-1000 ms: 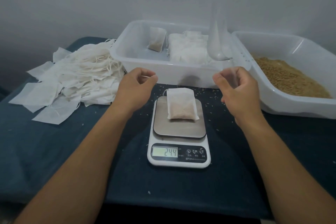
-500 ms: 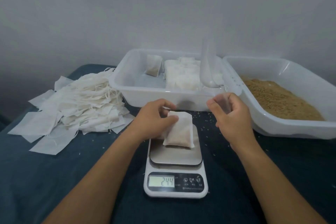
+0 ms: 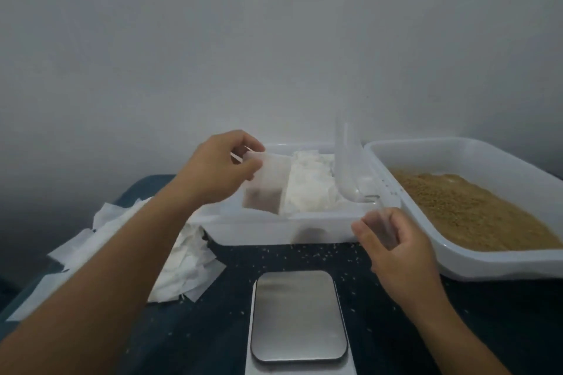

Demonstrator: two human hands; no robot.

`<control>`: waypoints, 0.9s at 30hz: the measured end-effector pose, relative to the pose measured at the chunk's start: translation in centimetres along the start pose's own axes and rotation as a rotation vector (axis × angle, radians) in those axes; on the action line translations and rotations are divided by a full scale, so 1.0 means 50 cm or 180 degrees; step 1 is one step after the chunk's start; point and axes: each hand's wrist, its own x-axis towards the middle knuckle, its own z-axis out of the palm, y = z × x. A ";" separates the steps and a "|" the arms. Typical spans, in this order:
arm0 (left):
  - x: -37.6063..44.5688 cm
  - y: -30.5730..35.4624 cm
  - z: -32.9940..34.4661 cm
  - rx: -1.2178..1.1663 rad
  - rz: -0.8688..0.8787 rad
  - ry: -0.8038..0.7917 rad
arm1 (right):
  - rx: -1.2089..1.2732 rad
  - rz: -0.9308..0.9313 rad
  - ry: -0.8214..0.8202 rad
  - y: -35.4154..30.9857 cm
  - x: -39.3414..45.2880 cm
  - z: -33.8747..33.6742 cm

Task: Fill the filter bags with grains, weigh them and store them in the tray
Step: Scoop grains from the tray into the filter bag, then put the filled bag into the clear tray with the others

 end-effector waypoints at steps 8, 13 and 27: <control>0.195 -0.110 0.044 0.0617 -0.0683 -0.0331 | 0.0101 0.0076 -0.0033 -0.021 0.003 -0.011; 0.267 -0.161 0.078 0.0614 -0.1046 -0.0585 | 0.0118 0.0180 0.0004 -0.034 0.007 -0.010; 0.369 -0.287 0.170 0.0901 -0.1204 -0.0318 | 0.0225 0.0413 -0.0007 -0.050 0.012 -0.005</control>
